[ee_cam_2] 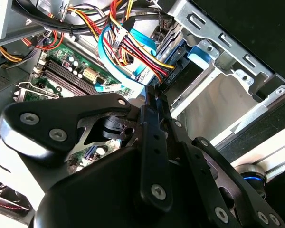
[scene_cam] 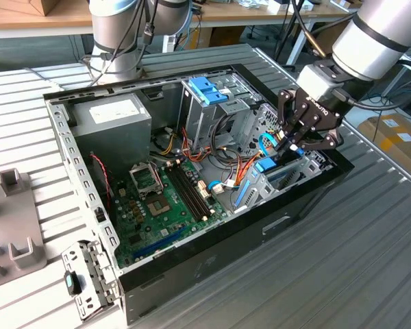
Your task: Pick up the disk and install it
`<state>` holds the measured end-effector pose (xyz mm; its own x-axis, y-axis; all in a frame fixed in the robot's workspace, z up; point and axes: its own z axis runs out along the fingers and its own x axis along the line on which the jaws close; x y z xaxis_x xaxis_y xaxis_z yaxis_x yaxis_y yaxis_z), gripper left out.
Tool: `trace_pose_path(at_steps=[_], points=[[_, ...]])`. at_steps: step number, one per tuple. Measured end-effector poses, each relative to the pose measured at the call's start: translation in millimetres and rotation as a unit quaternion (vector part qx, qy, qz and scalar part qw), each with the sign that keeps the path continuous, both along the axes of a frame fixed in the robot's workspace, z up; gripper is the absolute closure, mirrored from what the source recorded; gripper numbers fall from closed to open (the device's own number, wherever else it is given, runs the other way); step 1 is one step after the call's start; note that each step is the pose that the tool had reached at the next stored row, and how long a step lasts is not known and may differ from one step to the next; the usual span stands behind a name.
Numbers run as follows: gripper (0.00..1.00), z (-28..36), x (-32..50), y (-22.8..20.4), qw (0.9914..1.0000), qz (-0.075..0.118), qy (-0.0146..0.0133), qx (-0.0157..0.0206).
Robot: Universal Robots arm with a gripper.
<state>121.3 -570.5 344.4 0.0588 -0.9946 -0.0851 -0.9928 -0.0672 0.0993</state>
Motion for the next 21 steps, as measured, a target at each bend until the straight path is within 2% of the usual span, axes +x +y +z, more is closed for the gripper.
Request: trace_pose_path(at_steps=[4,9,10,11,13,14,19,21], points=[[0.84,4.5,0.0,0.0,1.0,0.0,0.0,-0.0001],[0.84,4.4,0.0,-1.0,0.99999,-0.005,0.0,-0.0003],[0.84,2.3,0.0,-1.6,0.99993,-0.011,0.0,-0.0002],[0.84,-3.0,0.1,-1.9,0.99993,-0.012,0.0001,-0.0003],[0.7,-3.5,0.1,-2.0,0.99993,-0.012,0.0001,-0.0002],[0.7,-3.5,0.1,-2.0,0.99993,-0.012,0.0001,-0.0003],[0.7,0.1,0.1,-2.0,0.99993,-0.012,0.0001,-0.0002],[0.7,4.0,0.1,-2.0,0.99993,-0.012,0.0001,-0.0002]])
